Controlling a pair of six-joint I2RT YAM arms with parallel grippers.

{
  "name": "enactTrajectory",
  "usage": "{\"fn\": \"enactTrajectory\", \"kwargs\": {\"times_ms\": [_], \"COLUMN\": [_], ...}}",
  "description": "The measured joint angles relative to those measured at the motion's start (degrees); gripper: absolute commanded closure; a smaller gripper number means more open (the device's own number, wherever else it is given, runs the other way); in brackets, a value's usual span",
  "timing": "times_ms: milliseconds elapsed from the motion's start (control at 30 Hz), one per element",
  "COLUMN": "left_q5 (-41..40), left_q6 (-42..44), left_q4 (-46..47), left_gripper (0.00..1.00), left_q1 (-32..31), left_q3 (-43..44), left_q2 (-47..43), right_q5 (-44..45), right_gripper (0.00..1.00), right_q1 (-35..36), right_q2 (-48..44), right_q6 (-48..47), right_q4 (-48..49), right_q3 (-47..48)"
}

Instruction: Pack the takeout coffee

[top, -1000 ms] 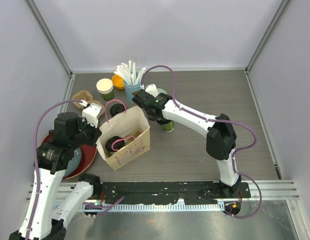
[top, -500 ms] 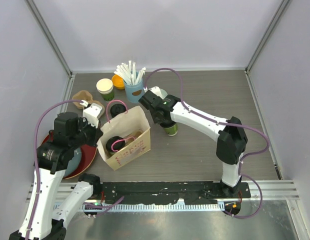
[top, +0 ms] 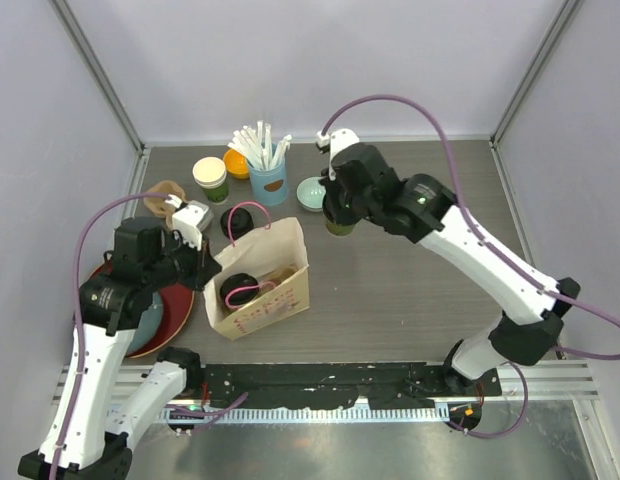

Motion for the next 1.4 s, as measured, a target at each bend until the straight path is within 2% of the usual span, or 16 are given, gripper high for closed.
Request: {"fn": "enactTrajectory", "kwargs": {"times_ms": [333, 500, 700, 900, 1400], "left_q5": [4.15, 4.15, 3.48, 3.30, 2.05], "left_q6": [-5.42, -5.57, -5.38, -5.20, -4.96], "left_q4": [-0.37, -0.48, -0.66, -0.68, -0.59], "left_gripper": [1.00, 1.00, 1.00, 1.00, 1.00], "left_q1": [0.00, 0.00, 0.00, 0.00, 0.00], "left_q3": [1.77, 2.82, 2.84, 2.84, 2.84], "left_q2": [3.26, 4.92, 5.16, 5.84, 5.99], "right_q5": [-13.33, -22.45, -32.48, -38.03, -38.42], "right_gripper": [0.99, 0.99, 0.99, 0.99, 0.99], "right_q1": [0.04, 0.46, 1.14, 1.60, 4.72], "right_q2": [-5.40, -5.88, -5.38, -4.52, 4.52], "right_q6": [-6.32, -8.94, -12.09, -15.23, -25.83], "right_q4": [-5.84, -6.23, -6.01, -4.98, 0.17], "right_q3": [17.68, 21.44, 18.53, 12.37, 2.49]}}
